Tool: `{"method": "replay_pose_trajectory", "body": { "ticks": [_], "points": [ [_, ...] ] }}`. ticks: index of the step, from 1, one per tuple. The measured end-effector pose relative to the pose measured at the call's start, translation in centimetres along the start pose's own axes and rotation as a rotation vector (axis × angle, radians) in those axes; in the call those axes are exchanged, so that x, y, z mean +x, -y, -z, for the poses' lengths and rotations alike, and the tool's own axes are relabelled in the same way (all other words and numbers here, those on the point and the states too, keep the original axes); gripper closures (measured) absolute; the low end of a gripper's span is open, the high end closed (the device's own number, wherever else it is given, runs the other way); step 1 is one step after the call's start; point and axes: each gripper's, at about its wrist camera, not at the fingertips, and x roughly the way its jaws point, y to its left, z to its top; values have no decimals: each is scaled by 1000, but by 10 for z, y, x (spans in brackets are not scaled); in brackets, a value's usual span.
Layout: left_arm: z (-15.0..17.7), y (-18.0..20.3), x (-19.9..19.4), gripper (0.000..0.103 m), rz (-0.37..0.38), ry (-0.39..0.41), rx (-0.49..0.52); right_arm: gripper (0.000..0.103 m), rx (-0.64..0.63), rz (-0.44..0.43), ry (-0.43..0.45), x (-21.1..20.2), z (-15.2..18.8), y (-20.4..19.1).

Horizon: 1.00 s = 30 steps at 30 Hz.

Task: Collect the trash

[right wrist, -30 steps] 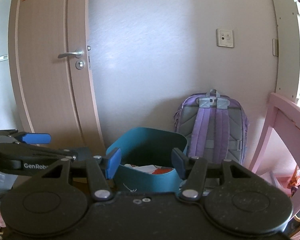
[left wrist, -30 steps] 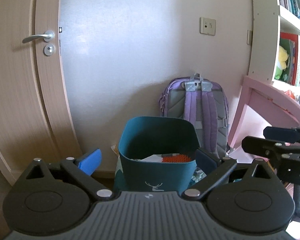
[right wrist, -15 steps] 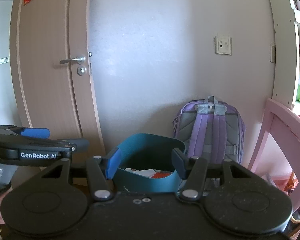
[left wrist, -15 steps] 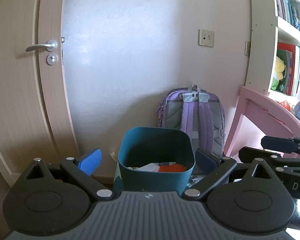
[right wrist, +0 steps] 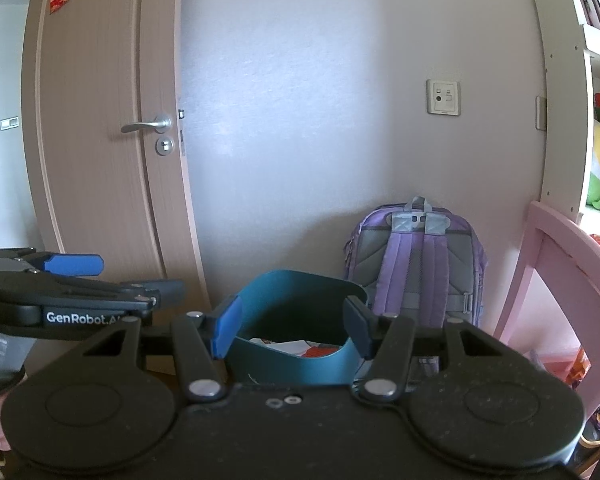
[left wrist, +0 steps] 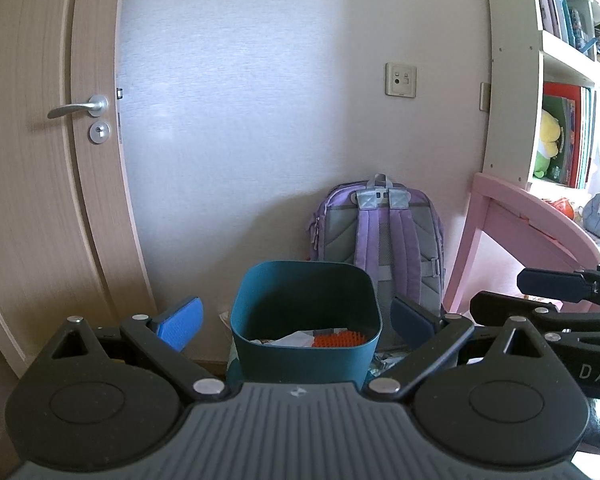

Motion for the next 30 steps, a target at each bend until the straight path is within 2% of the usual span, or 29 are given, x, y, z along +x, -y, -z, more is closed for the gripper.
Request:
{"method": "replay_pose_trajectory", "body": {
  "ticks": [20,30],
  "points": [
    [-1,-3,3,2,-9,-17,-14,47,3,10,-12,2,0,1],
    [4,5,3,2,-28,3,14,47,15,17,-18,5,1,0]
  ]
}}
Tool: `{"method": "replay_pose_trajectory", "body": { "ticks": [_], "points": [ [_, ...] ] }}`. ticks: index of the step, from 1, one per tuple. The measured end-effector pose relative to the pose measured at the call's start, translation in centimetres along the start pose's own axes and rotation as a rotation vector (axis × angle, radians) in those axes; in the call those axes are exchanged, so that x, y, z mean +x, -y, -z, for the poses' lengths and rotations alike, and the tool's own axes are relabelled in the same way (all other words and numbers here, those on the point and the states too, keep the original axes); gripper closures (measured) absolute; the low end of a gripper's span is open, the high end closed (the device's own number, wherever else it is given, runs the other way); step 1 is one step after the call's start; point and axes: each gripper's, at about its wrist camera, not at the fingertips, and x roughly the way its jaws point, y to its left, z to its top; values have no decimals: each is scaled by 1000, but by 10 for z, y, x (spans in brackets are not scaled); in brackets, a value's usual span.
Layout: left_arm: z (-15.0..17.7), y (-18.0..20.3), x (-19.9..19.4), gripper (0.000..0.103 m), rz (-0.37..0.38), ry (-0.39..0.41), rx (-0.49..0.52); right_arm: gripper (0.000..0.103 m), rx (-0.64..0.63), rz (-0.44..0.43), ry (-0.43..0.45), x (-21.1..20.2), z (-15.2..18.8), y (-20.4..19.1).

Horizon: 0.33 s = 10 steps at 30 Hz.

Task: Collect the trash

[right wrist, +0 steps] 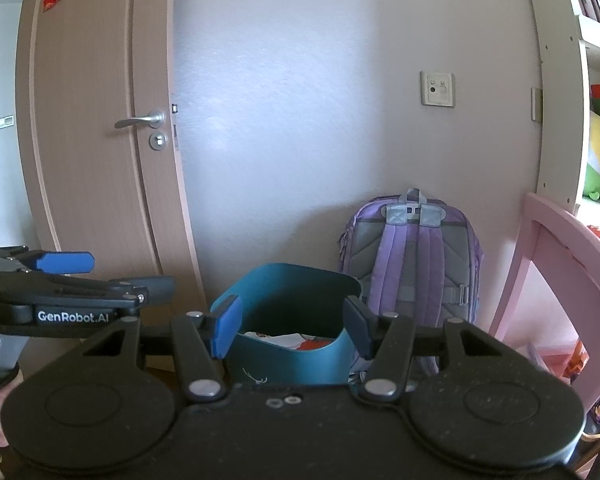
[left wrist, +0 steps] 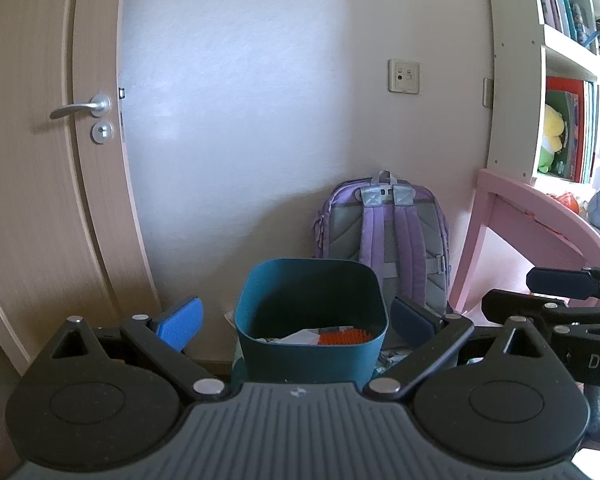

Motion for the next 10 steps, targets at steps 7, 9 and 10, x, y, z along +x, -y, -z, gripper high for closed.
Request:
{"method": "replay_pose_trajectory", "body": {
  "ticks": [7,9,10],
  "points": [
    [4,4,0,2,-13,16,19,47,4,8,-11,4,3,1],
    [5,4,0,2,-14,14,19,47,7,8,-17,6,3,1],
    [6,4,1,2,-11,11,16,47,7,9,-18,7,3,2]
  ]
}}
